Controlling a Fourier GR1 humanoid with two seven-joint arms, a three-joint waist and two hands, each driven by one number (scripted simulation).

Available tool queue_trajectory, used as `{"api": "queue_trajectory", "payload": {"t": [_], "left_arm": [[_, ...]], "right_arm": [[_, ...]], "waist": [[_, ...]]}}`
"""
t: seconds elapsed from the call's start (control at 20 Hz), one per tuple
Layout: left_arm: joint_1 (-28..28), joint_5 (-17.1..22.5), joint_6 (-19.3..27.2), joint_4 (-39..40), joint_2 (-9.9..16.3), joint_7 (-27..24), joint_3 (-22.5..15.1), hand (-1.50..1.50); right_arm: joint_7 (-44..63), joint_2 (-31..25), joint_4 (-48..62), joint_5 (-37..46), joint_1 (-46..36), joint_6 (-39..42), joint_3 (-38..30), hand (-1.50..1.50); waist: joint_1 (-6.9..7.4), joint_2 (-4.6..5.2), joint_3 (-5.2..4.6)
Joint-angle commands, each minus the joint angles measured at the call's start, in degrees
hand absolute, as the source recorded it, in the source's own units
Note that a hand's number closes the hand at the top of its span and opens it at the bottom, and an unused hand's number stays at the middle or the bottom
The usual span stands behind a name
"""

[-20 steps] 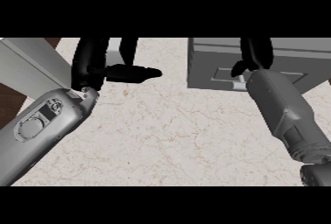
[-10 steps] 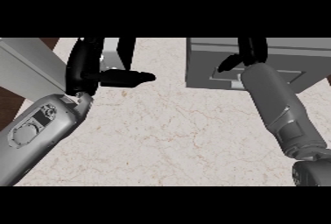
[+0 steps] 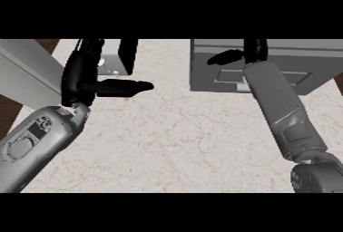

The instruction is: Pick up the can, place it into the drawer and close the drawer

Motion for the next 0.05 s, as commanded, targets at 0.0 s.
{"api": "queue_trajectory", "payload": {"t": [0.0], "left_arm": [[1.6,-0.4,-0.3,0.2,-0.2,-0.2,1.7,-1.5]], "right_arm": [[-0.9,3.6,-0.5,-4.5,-2.2,-1.6,-3.0,-1.5]], "waist": [[0.03,-0.49,-0.29]]}}
